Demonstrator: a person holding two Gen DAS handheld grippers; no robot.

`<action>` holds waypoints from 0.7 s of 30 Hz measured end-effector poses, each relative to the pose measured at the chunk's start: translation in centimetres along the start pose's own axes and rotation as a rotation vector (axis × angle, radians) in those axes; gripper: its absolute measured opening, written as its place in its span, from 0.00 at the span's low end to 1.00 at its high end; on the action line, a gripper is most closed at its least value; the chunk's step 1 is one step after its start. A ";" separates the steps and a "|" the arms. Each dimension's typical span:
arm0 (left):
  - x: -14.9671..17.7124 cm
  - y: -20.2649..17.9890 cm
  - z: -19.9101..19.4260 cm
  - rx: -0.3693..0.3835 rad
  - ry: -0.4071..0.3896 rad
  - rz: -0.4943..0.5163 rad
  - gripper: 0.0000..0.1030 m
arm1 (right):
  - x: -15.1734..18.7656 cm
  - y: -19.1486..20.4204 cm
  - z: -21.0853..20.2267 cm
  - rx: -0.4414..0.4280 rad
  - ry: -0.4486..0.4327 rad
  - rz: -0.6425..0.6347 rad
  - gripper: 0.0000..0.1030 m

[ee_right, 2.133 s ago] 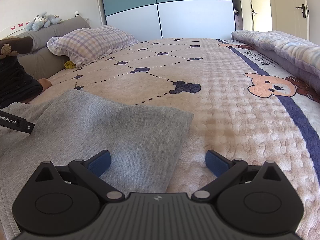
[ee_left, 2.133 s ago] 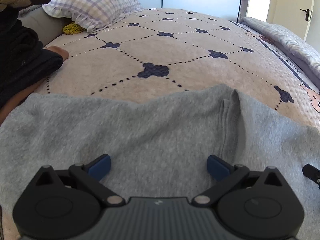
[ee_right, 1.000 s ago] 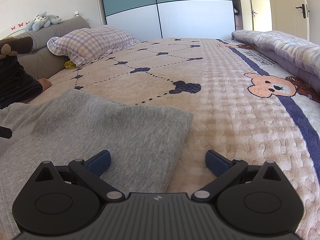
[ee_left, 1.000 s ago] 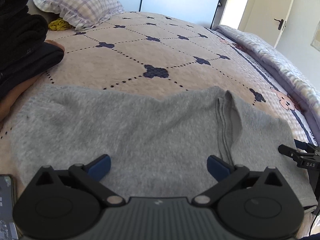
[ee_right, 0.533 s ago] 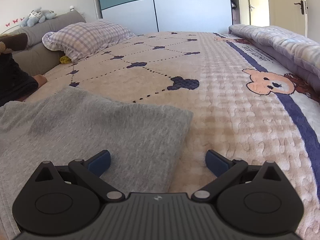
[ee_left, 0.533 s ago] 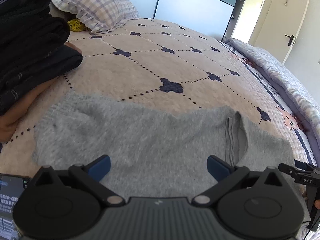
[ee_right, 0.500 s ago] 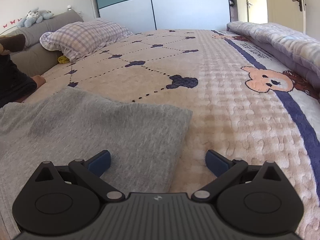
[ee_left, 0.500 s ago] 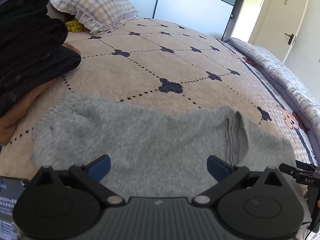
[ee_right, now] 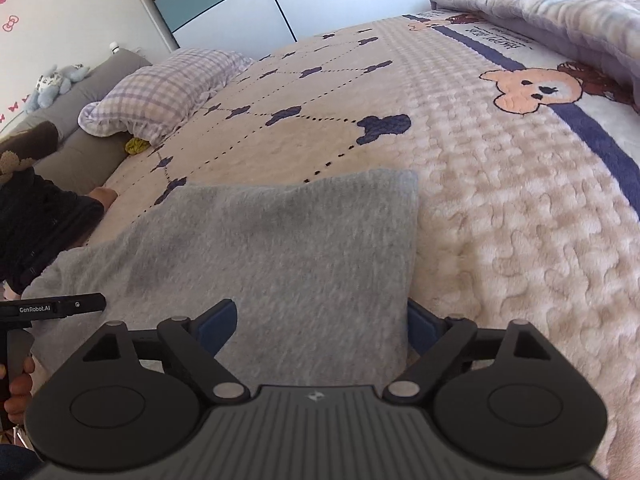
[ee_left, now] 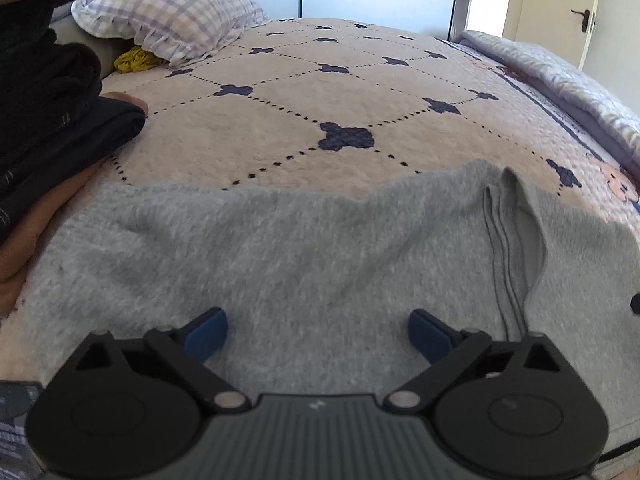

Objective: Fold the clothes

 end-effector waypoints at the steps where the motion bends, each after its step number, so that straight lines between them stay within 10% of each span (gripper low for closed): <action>1: 0.0 0.4 -0.6 0.007 -0.005 -0.006 0.72 | -0.2 -0.3 -0.1 -0.025 -0.006 0.036 0.78; 3: -0.1 1.2 -1.9 0.022 -0.016 -0.019 0.54 | -0.6 -1.3 -0.2 -0.079 -0.013 0.125 0.68; 7: -0.7 5.3 -3.0 0.048 -0.030 -0.126 0.54 | -0.6 -1.6 -0.1 -0.146 0.008 0.178 0.50; 17: -2.0 9.3 -5.0 0.079 -0.097 -0.225 0.52 | -0.9 -0.7 1.8 -0.256 0.061 0.205 0.47; 19: -2.4 9.8 -6.3 0.039 -0.151 -0.216 0.65 | -1.0 -0.7 2.2 -0.222 0.073 0.180 0.25; 21: -2.9 10.4 -7.3 -0.021 -0.210 -0.187 0.91 | -1.2 -0.7 2.0 -0.216 0.073 0.172 0.23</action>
Point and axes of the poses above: each gripper's, at about its wrist camera, not at the fingertips, and z roughly the way its jaws point, y to its left, x to its underside, the point moved 9 cm from there along z, roughly the way its jaws point, and after that the axes turned 6 degrees about -x, right-handed, at the moved point
